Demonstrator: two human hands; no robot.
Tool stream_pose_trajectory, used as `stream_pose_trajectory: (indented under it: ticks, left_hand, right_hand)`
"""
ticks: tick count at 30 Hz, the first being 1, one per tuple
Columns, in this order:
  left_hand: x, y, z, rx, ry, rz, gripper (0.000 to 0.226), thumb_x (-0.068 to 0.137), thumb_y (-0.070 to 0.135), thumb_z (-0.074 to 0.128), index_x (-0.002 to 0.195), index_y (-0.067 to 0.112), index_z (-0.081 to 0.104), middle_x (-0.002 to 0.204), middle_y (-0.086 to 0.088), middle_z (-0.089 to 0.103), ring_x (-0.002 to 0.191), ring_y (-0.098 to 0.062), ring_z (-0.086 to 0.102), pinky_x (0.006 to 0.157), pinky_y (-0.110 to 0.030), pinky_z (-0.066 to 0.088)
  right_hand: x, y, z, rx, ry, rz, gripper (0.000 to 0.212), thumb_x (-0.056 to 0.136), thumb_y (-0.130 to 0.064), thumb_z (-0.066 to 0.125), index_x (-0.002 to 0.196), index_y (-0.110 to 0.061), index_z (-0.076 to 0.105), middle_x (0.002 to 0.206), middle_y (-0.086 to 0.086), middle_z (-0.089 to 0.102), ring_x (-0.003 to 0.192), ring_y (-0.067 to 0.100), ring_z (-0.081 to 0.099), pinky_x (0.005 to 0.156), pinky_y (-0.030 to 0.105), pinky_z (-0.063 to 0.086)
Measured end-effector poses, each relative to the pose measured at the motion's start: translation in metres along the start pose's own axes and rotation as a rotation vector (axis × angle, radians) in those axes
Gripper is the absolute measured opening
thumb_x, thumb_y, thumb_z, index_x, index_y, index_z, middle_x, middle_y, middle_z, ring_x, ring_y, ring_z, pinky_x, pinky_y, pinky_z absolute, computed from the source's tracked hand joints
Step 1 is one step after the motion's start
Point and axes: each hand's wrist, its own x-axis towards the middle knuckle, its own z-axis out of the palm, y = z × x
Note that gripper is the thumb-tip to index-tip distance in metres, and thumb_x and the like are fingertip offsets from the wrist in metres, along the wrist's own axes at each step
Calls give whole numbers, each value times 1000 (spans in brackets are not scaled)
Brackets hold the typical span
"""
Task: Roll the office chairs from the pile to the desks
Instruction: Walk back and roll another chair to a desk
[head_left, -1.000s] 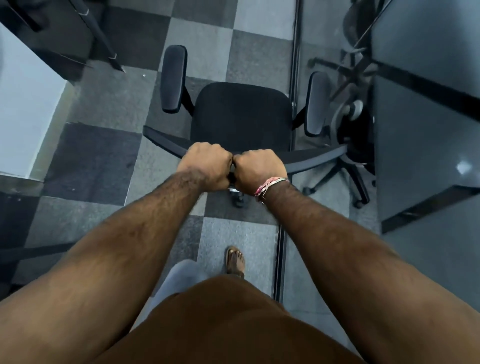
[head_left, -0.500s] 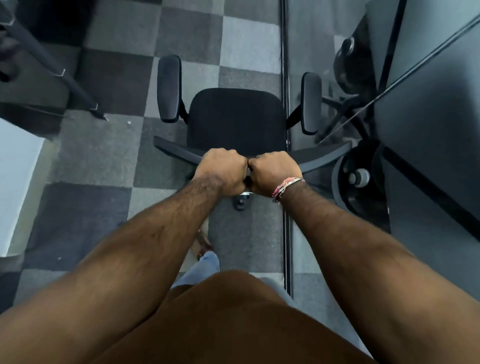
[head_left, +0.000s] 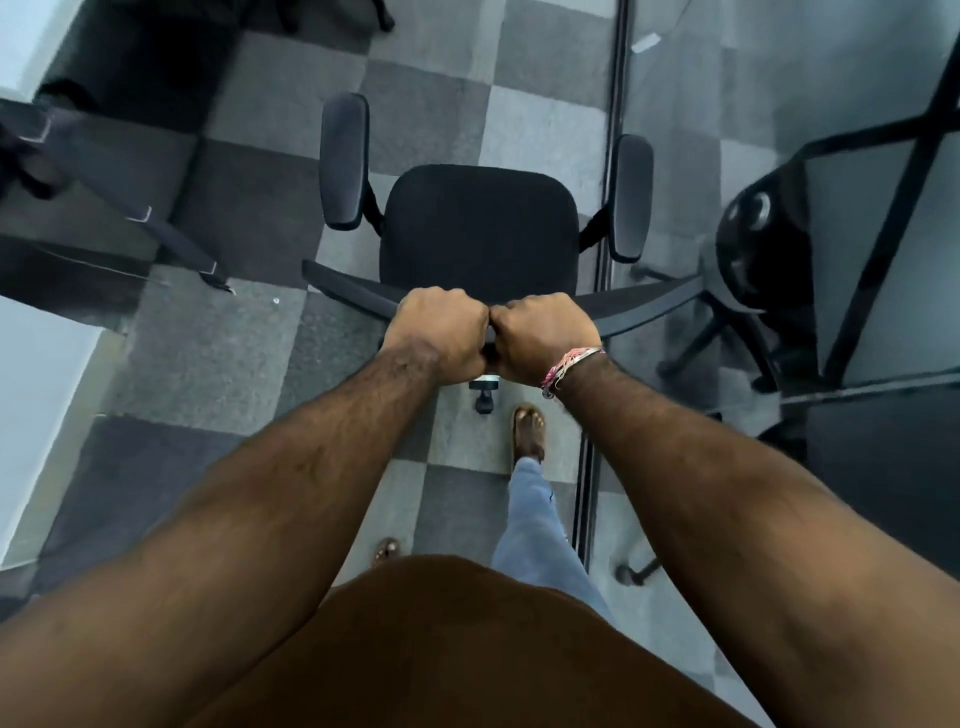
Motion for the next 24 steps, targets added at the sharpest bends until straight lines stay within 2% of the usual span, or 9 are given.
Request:
stream_pose_trajectory:
  ticks: [4, 8, 12, 18, 24]
  left_hand:
    - [76, -18, -26, -21, 9, -116, 29, 81, 57, 66, 81, 28, 61, 74, 5, 64, 68, -24, 63, 68, -38, 58]
    - [138, -28, -49, -66, 2, -238, 24, 81, 51, 64, 85, 28, 64, 80, 4, 67, 73, -25, 67, 68, -37, 56]
    - [199, -47, -71, -106, 17, -353, 28, 83, 55, 62, 85, 28, 66, 80, 4, 68, 72, -25, 66, 67, -35, 54]
    - [274, -99, -99, -128, 69, -378, 39, 86, 65, 56, 76, 27, 55, 77, 6, 67, 70, -24, 65, 63, -33, 47]
    - [341, -196, -122, -86, 52, -468, 29, 83, 54, 56, 78, 26, 60, 69, 7, 59, 62, -21, 58, 59, -33, 46]
  right_hand:
    - [68, 66, -4, 11, 9, -105, 33, 90, -54, 53, 86, -22, 61, 82, -3, 69, 70, 22, 67, 55, 30, 36]
    - [132, 128, -10, 13, -9, -233, 32, 90, -52, 53, 87, -22, 63, 83, -2, 69, 72, 25, 66, 56, 31, 38]
    - [200, 181, -18, -12, -43, -355, 32, 88, -52, 51, 90, -22, 63, 86, -2, 68, 75, 25, 67, 58, 33, 44]
    - [299, 227, -29, -25, -35, -405, 27, 87, -48, 53, 89, -24, 65, 89, -4, 69, 78, 24, 68, 60, 32, 46]
    - [429, 237, -48, -51, -7, -453, 26, 87, -48, 52, 87, -25, 65, 85, -3, 69, 74, 26, 68, 61, 34, 49]
